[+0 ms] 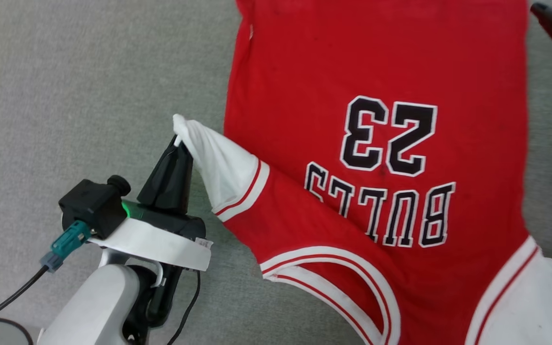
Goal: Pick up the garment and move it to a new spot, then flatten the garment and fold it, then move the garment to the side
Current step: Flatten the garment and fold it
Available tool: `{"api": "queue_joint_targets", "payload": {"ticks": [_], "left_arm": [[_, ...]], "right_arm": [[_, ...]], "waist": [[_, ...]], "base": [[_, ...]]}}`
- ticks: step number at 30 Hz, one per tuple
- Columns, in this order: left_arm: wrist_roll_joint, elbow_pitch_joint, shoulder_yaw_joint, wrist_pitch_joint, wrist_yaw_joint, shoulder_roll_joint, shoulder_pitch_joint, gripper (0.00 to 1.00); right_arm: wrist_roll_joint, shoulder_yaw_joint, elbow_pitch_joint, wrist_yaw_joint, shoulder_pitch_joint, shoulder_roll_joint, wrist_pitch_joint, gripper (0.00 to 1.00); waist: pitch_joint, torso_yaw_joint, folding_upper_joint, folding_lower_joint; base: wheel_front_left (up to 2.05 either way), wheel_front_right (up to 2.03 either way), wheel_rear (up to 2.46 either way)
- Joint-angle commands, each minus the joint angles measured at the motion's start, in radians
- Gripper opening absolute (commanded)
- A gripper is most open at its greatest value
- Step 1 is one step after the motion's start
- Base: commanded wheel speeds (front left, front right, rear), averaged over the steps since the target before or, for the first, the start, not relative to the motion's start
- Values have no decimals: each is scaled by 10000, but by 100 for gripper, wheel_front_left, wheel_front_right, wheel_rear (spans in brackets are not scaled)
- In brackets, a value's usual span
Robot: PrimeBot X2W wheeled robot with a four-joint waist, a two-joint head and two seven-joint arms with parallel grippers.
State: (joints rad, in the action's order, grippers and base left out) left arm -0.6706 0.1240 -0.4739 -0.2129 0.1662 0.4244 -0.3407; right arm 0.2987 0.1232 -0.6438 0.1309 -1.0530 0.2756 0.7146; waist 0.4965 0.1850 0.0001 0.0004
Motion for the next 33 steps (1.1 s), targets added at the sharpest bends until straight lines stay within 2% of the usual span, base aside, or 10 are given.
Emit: {"api": "queue_joint_targets", "payload": {"ticks": [1,8,11,12,13,14,15,20,24,33], "left_arm": [[74,-62,-27,-69,-90,-100,-231,0],[125,-376,-238,-234,-429,-472,-651,0],[179,-559,-294,-302,-542,-537,-749,0],[172,-617,-314,-318,-576,-567,-768,0],[182,-678,-328,-323,-581,-595,-778,0],[191,-734,-334,-340,-593,-620,-775,0],[199,-787,-343,-350,-604,-641,-762,0],[185,-1118,-408,-362,-604,-668,-545,0],[114,-1408,-454,-314,-587,-574,-257,0],[-211,-1841,-200,-259,-99,-340,874,0]], "right_arm": [[-144,-36,-161,-3,-301,75,82,100],[-611,277,-1231,-2,-1033,21,680,100],[-751,517,-1952,-2,-852,-147,1398,100],[-789,602,-2178,-3,-775,-185,1663,96],[-837,698,-2329,-3,-718,-217,1862,47],[-909,739,-2398,-5,-711,-256,1968,27],[-973,766,-2413,-3,-719,-296,1980,0],[-1254,611,-2002,-3,-920,-91,1298,0],[-1235,40,-1476,-5,-1018,267,782,0],[-260,-1534,-131,-5,868,1181,682,0]], "waist": [[600,579,-1,-4],[1035,966,-1,-4],[1065,1028,-1,-4],[1052,1039,-1,-4],[1029,1044,-1,-4],[1001,1043,-1,-4],[961,1037,-1,-4],[467,903,-1,-4],[-191,633,-1,-4],[-2277,-163,-1,-4]], "base": [[0,0,0],[0,0,0],[0,0,0],[0,0,0],[0,0,0],[0,0,0],[0,0,0],[0,0,0],[0,0,0],[0,0,0]]}}
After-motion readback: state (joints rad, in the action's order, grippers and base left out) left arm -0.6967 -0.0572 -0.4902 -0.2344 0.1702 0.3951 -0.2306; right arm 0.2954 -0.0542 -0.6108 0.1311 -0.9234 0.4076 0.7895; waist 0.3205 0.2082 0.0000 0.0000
